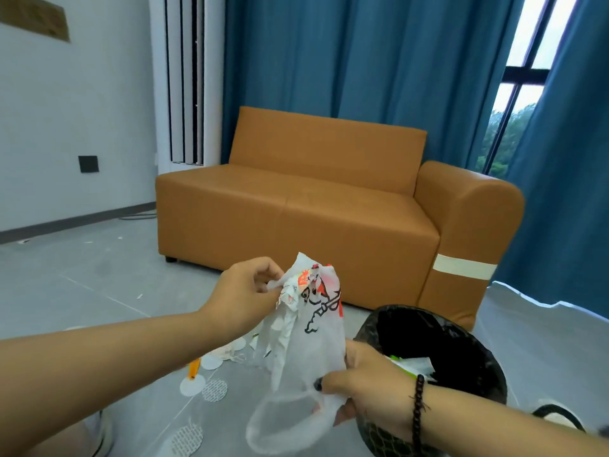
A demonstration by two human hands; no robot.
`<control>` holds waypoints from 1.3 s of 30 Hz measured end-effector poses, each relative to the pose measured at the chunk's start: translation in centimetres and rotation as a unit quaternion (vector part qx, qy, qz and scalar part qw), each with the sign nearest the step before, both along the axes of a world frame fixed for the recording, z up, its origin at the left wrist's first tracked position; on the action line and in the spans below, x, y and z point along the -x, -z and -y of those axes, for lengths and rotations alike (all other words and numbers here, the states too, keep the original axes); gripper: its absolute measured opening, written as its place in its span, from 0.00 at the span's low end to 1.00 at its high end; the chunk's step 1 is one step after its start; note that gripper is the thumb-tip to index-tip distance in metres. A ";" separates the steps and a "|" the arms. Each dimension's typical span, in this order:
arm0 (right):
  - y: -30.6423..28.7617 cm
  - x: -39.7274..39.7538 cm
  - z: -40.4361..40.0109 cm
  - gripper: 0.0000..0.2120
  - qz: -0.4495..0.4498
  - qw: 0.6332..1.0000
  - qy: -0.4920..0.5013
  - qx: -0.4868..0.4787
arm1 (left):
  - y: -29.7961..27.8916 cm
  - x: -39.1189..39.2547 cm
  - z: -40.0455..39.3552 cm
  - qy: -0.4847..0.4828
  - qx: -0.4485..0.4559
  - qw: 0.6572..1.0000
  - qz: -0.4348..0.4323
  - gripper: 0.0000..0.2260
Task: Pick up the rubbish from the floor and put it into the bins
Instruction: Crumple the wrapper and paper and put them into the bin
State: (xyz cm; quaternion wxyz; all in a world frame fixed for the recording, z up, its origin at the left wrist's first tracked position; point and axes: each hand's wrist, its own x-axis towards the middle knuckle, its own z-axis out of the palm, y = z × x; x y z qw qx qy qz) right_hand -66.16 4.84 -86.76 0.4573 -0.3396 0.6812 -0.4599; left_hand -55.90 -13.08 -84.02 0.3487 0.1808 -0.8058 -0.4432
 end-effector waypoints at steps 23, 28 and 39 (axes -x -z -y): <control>-2.0 4.8 -2.5 0.10 -0.339 0.925 0.137 0.101 | -0.3 -1.7 -8.2 0.348 0.000 0.930 0.116 0.03; 0.2 3.3 -2.8 0.05 -0.341 0.932 0.121 -0.007 | -1.8 -0.2 -8.1 0.243 -0.291 0.922 -0.072 0.12; -3.4 -2.3 -3.4 0.07 -0.550 0.829 -0.099 -0.037 | 2.2 1.1 -0.9 0.091 0.262 0.959 0.051 0.04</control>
